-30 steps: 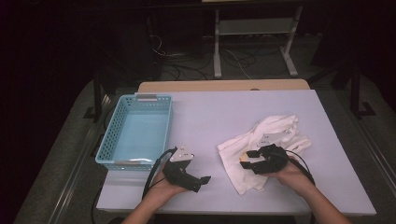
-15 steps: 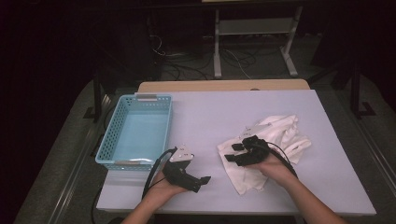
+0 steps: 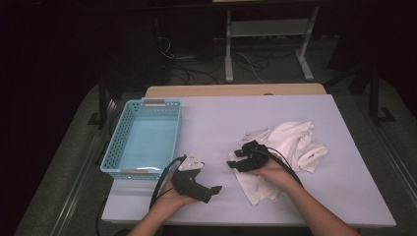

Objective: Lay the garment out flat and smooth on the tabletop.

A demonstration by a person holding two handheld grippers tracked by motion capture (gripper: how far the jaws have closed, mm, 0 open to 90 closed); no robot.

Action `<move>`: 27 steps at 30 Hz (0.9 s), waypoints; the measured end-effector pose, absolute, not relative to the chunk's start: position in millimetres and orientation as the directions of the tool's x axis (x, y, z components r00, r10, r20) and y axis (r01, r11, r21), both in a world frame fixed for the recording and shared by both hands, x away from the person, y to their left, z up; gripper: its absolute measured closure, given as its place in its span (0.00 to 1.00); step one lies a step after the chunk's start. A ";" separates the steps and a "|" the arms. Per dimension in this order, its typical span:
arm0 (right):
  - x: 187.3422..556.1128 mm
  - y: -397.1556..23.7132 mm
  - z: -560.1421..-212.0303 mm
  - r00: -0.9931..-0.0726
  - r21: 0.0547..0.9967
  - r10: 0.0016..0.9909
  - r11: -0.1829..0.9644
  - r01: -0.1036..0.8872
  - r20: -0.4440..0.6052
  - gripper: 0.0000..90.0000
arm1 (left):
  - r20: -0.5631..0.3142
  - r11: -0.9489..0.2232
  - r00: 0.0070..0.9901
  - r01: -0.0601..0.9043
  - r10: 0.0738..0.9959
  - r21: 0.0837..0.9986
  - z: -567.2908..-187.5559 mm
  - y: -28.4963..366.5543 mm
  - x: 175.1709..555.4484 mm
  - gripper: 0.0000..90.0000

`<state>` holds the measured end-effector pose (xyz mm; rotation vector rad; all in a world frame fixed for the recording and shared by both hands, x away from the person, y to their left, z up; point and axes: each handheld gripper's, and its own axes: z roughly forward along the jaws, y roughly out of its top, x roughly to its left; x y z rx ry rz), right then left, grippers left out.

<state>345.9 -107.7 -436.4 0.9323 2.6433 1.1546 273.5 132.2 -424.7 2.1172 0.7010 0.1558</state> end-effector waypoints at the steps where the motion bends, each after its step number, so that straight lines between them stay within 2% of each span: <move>1: 346.1 -106.6 -438.4 -0.807 0.690 0.577 0.532 0.491 0.130 0.49 | -0.140 -0.458 0.833 0.425 0.535 0.781 -424.7 132.3 273.5 0.00; 3: 345.9 -105.1 -441.5 -0.806 0.680 0.581 0.546 0.490 0.116 0.51 | -0.140 -0.459 0.833 0.426 0.536 0.780 -424.9 132.4 273.6 0.00; 6: 344.8 -104.2 -444.6 -0.805 0.681 0.588 0.559 0.473 0.076 0.59 | -0.139 -0.459 0.834 0.424 0.534 0.781 -424.6 132.0 273.3 0.00; 9: 344.3 -104.9 -444.8 -0.803 0.681 0.595 0.573 0.456 0.036 0.72 | -0.137 -0.462 0.835 0.423 0.533 0.779 -424.5 131.9 273.2 0.00; 14: 343.8 -107.2 -443.7 -0.804 0.687 0.593 0.569 0.452 0.039 0.89 | -0.139 -0.457 0.833 0.424 0.536 0.782 -424.3 132.2 273.0 0.00; 27: 335.1 -117.7 -439.6 -0.830 0.673 0.552 0.583 0.455 0.084 0.91 | -0.139 -0.456 0.832 0.424 0.537 0.782 -424.1 133.1 273.5 0.00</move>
